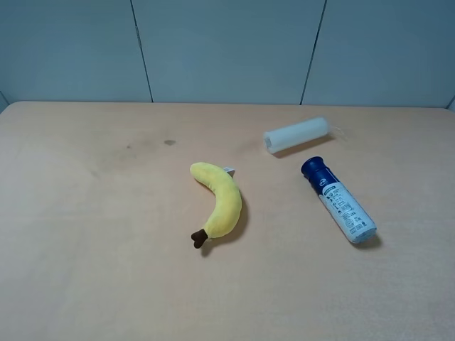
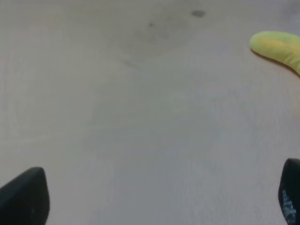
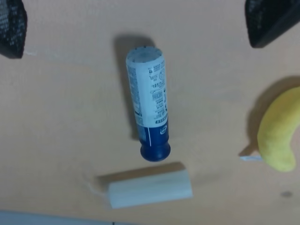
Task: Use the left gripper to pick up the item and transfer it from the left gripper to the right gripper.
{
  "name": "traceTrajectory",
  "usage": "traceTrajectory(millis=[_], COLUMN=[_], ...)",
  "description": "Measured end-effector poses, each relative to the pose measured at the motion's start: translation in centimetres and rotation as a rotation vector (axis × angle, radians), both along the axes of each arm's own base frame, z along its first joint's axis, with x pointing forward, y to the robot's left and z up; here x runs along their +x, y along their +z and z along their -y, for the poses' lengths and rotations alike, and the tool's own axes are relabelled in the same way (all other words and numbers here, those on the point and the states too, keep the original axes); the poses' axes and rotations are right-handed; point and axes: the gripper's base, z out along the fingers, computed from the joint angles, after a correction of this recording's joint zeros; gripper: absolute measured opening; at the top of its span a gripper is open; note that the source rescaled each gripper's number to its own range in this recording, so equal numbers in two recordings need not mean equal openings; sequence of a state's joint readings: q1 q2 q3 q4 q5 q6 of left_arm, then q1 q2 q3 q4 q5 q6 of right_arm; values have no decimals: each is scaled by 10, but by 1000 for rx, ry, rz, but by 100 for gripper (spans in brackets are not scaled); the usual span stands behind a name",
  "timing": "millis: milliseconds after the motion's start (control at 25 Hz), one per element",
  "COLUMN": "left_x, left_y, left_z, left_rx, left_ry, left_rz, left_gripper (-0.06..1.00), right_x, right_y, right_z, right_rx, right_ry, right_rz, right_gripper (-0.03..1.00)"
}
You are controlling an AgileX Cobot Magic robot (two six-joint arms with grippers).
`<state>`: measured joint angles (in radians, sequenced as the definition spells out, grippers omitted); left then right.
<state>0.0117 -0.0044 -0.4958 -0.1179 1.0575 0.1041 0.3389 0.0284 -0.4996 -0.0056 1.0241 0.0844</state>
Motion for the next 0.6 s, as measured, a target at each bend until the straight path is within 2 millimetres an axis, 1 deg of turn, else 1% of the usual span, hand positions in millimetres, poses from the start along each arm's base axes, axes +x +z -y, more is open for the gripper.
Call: traceTrajectory(millis=[600], left_x=[0], left_y=[0], left_z=[0], left_rx=[0], left_ry=[0], left_rz=[0], left_gripper=[96], right_x=[-1], right_y=[0], right_z=[1], right_rx=[14], right_ry=[-13], right_rz=[3], right_gripper=[100])
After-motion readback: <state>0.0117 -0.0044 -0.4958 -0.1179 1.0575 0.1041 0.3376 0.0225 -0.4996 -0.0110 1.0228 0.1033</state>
